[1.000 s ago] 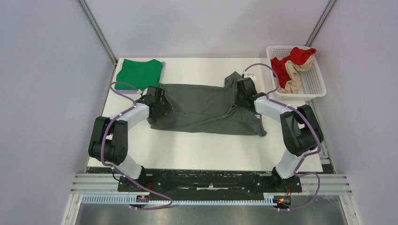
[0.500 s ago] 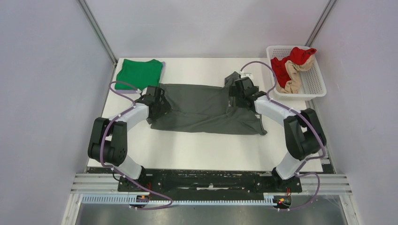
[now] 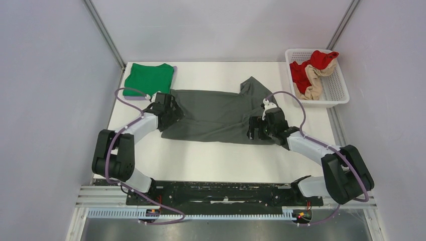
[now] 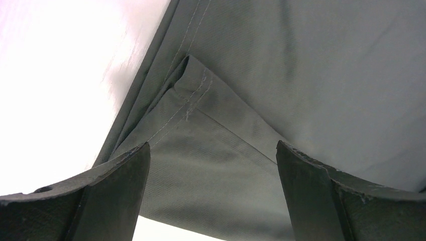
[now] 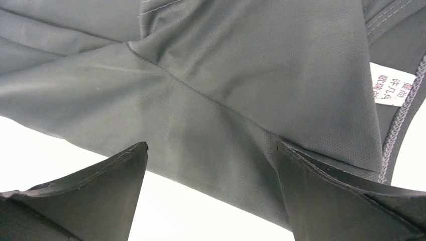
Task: Fold and stack the t-shirts
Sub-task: Fold the flattened tshirt in 1/3 of the way
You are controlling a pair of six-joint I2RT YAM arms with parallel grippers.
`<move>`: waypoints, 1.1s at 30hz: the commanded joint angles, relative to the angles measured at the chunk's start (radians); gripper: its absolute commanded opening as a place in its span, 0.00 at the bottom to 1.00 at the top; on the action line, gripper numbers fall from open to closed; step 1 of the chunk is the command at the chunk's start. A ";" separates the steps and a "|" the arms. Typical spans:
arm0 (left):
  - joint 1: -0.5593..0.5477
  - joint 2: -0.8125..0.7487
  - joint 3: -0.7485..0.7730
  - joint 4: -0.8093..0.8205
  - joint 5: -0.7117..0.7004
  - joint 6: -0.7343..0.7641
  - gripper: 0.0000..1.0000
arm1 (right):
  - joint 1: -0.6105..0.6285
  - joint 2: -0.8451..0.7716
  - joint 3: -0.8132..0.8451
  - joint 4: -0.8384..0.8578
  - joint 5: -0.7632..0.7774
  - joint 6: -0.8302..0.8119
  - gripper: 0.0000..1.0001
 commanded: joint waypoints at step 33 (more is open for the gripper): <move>-0.154 -0.578 -0.472 -0.296 -0.074 -0.236 1.00 | 0.097 -0.444 -0.375 -0.326 -0.029 0.099 0.98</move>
